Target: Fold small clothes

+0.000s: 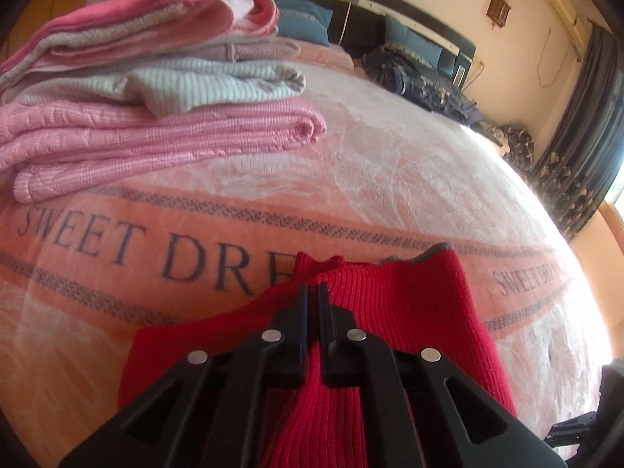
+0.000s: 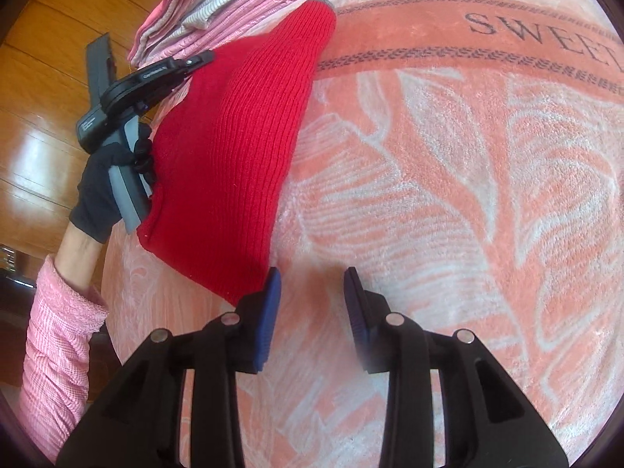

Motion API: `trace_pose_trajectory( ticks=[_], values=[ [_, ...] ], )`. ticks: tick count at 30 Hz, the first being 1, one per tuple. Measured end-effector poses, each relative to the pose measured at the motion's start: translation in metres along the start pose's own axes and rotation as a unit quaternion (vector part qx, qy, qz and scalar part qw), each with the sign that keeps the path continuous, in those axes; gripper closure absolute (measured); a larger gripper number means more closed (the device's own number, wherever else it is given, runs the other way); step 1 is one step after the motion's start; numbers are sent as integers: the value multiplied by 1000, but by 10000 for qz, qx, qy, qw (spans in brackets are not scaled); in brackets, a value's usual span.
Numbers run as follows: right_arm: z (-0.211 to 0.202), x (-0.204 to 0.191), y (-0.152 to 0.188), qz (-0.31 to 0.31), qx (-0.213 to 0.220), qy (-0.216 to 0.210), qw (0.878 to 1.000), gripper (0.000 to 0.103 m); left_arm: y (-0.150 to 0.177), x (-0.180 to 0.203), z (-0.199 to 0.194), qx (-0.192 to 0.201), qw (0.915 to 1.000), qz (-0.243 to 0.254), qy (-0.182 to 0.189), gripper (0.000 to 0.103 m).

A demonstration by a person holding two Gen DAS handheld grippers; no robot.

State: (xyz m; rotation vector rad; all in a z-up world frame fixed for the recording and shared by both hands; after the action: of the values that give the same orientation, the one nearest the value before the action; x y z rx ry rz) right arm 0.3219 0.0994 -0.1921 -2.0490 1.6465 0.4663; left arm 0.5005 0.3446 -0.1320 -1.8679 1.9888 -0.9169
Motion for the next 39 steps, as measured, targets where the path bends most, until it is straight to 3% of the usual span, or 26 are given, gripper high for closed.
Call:
trace_pose_trajectory(
  ticks=[1,4,6,10,15,19,21,24,26,29,34,37,39],
  values=[
    [-1,1,-1,18,3,-7,10000,70,-1,-2,-7,176,9998,21,-38,99],
    [-1,-1,-2,-21,14,76,10000,68,9,-20,8,-392,9983,-420,16,95],
    [1,-4,-4,-68,9,123,9999,68,13,-26,11,-413,9967,-663,230,92],
    [2,-9,-5,-156,10,192,9997,68,10,-31,-11,-319,9954,-816,375,66],
    [-14,-26,-6,-444,320,259,9982,68,28,-12,-71,61,9922,-666,1048,65],
    [-22,-62,-10,-895,491,-49,9948,66,70,12,-87,-184,9857,-470,1606,65],
    [-16,-72,-10,-961,438,-135,9943,66,90,14,-81,-418,9862,-377,1559,65],
    [3,-71,-11,-876,250,-48,9958,66,117,-3,-63,-781,9887,-450,1199,67],
    [16,-65,-10,-756,85,26,9971,67,128,-18,-57,-789,9854,-672,1352,77],
    [24,-58,-10,-695,10,46,9976,68,132,-24,-63,-769,9818,-781,1548,77],
    [10,-65,-14,-776,165,-9,9968,62,130,-42,-99,-349,9792,-1125,1654,57],
    [2,-66,-18,-761,251,-74,9968,58,131,-68,-105,-340,9721,-1636,1647,52],
    [0,-65,-20,-730,263,-74,9970,58,131,-84,-97,-335,9626,-1972,1829,51]
  ],
)
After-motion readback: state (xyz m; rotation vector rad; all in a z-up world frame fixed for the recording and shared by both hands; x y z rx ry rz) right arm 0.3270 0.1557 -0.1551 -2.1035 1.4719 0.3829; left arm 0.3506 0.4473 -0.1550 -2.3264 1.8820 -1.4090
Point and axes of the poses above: each gripper's, at about its wrist camera, not at the fingertips, and z roughly the way its jaws point, x to its right, y to its underside, the point moved 7 cm from there along z, roughly the way its jaws point, and after that the axes turned 7 degrees about -x, right-handed, at the moved point
